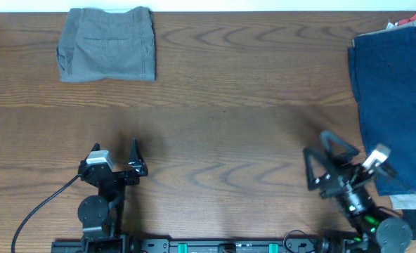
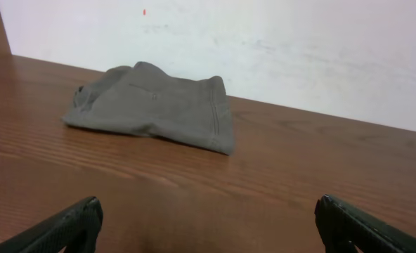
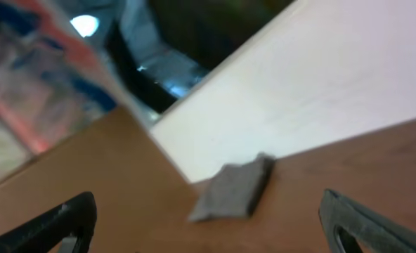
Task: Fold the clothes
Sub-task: 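Reach the right gripper to the dark blue shorts on the right pile and grasp, then pull the dark blue shorts leftward with the right gripper onto the table center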
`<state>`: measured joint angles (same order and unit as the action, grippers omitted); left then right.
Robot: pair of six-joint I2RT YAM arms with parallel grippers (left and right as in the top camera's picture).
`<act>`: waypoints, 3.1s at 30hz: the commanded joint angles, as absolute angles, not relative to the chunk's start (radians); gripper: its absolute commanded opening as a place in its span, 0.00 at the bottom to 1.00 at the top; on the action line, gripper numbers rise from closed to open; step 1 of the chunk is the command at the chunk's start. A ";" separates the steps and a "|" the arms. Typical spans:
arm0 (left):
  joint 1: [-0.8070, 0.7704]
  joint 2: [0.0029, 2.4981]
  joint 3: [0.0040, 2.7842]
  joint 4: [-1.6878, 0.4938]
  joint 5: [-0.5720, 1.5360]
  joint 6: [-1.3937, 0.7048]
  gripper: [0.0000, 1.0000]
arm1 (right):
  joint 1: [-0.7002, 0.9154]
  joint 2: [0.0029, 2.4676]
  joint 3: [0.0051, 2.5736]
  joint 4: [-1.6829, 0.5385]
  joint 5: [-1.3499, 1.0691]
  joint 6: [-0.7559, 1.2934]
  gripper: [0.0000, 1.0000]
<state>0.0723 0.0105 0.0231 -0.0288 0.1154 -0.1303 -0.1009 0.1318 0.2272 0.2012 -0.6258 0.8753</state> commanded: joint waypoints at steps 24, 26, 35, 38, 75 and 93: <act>0.077 0.004 0.004 -0.059 0.119 -0.124 0.98 | -0.105 1.911 1.836 -0.782 0.435 -0.043 0.98; 0.078 0.004 0.004 -0.059 0.119 -0.124 0.98 | -0.105 1.987 1.864 -0.781 0.513 -0.070 0.95; 0.078 0.004 0.004 -0.059 0.119 -0.124 0.98 | -0.107 2.255 1.884 -0.659 0.719 -0.278 0.98; 0.078 0.004 0.004 -0.059 0.119 -0.124 0.98 | -0.106 2.311 1.884 -0.620 0.719 -0.293 0.98; 0.078 0.004 0.004 -0.059 0.119 -0.124 0.98 | -0.183 2.443 1.882 -0.542 0.479 -0.169 0.48; 0.077 0.004 0.004 -0.059 0.119 -0.124 0.98 | -0.155 2.315 1.890 -0.563 0.596 0.028 0.01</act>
<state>0.0723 0.0105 0.0231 -0.0292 0.1120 -0.1299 -0.1616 2.4073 1.8786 -0.5529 0.5503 -0.0479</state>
